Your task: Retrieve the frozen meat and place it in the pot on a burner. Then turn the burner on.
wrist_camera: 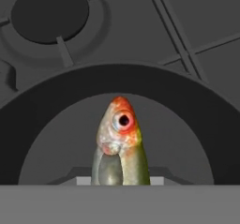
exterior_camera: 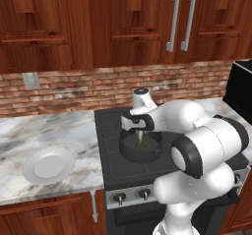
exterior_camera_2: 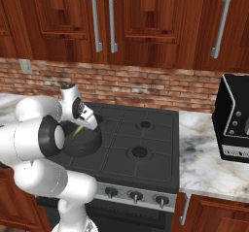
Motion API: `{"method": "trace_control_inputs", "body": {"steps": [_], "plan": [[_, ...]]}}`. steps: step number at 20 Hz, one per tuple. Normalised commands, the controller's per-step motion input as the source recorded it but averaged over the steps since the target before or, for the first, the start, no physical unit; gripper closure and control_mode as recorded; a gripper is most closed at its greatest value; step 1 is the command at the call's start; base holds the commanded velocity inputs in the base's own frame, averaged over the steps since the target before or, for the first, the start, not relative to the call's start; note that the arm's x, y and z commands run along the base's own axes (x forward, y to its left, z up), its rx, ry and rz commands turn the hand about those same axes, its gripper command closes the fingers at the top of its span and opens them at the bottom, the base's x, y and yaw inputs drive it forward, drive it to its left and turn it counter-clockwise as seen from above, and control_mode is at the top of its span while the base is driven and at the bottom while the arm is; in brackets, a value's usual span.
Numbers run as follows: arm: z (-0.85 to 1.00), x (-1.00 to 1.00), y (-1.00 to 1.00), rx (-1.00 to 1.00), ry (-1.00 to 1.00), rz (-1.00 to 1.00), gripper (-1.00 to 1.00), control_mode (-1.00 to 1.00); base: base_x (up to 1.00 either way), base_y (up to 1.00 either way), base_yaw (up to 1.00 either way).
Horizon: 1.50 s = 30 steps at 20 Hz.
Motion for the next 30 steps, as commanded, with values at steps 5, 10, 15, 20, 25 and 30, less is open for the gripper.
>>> {"method": "trace_control_inputs", "body": {"steps": [5,10,15,20,25,30], "plan": [[-0.22,0.00,0.00,0.00,0.00,0.00,1.00,-1.00,0.00,0.00,0.00],[-0.21,0.00,0.00,0.00,0.00,0.00,1.00,-1.00,0.00,0.00,0.00],[-0.20,0.00,0.00,0.00,0.00,0.00,1.00,-1.00,0.00,0.00,0.00],[-0.19,0.00,0.00,0.00,0.00,0.00,1.00,-1.00,0.00,0.00,0.00],[-0.02,0.00,0.00,0.00,0.00,0.00,1.00,-1.00,0.00,0.00,0.00],[0.00,0.00,0.00,0.00,0.00,0.00,-1.00,-1.00,0.00,0.00,0.00]]}}
